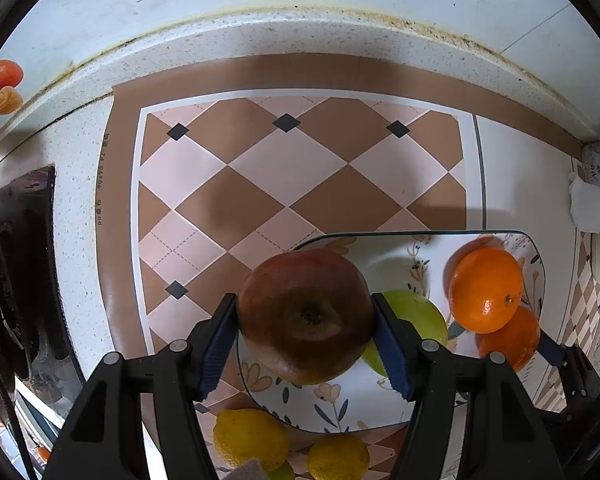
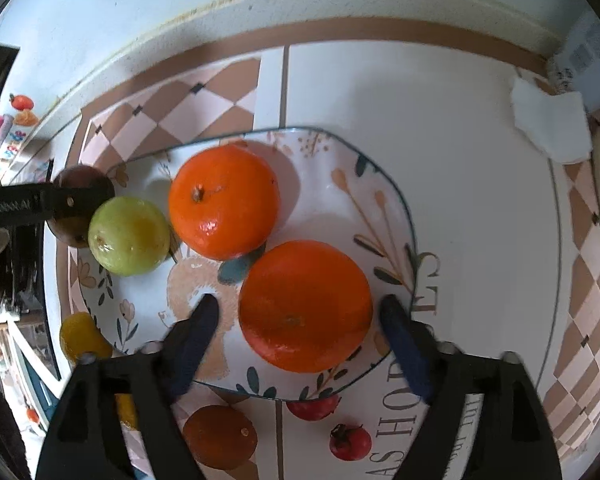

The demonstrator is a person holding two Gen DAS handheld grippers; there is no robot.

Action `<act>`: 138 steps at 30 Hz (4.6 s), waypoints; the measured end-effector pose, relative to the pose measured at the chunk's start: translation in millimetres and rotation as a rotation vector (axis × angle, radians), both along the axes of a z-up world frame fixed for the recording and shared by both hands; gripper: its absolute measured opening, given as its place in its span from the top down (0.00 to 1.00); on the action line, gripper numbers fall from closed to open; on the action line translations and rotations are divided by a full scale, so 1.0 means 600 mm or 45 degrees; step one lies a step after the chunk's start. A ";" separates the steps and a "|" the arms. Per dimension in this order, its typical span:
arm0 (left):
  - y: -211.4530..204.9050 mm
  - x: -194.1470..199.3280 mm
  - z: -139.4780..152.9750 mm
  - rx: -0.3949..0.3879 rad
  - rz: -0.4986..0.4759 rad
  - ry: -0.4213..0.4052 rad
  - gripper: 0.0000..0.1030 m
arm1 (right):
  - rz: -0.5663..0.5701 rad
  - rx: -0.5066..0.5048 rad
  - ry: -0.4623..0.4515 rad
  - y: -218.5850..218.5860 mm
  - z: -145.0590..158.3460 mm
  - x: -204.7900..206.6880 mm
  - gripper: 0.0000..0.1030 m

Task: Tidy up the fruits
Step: 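Place the large orange on the plate with the right tool while the left tool places the brown apple, then grasp a second green apple with the left tool while the right tool grasps the dark red-orange fruit, then place the green apple on the plate with the left tool while the right tool places the dark fruit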

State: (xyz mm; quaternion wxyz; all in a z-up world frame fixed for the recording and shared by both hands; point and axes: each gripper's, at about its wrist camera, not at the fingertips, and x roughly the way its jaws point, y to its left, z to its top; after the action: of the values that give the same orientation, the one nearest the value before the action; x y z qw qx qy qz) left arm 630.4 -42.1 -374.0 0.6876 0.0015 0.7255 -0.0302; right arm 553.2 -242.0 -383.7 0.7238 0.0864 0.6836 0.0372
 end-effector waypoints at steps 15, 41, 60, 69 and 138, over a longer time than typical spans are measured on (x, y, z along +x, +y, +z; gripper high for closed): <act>0.041 -0.089 0.128 -0.028 0.042 -0.253 0.25 | -0.068 -0.099 -0.101 0.012 0.092 -0.070 0.14; 0.021 -0.387 0.350 -0.034 0.006 -0.644 0.25 | -0.028 -0.086 -0.471 0.029 0.388 -0.288 0.14; 0.021 -0.441 0.355 -0.046 0.057 -0.633 0.25 | -0.067 -0.009 -0.478 0.019 0.420 -0.328 0.14; 0.074 -0.389 0.264 0.016 0.190 -0.546 0.05 | -0.019 0.078 -0.252 0.031 0.251 -0.277 0.14; 0.057 -0.119 0.037 -0.231 0.207 -0.044 0.50 | 0.099 0.199 -0.086 0.119 0.015 -0.040 0.43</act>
State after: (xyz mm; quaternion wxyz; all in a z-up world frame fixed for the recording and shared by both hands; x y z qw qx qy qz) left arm 559.2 -8.1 -352.0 0.6974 -0.1189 0.7056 -0.0399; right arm 529.0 -170.7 -374.6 0.7353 0.1147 0.6568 0.1215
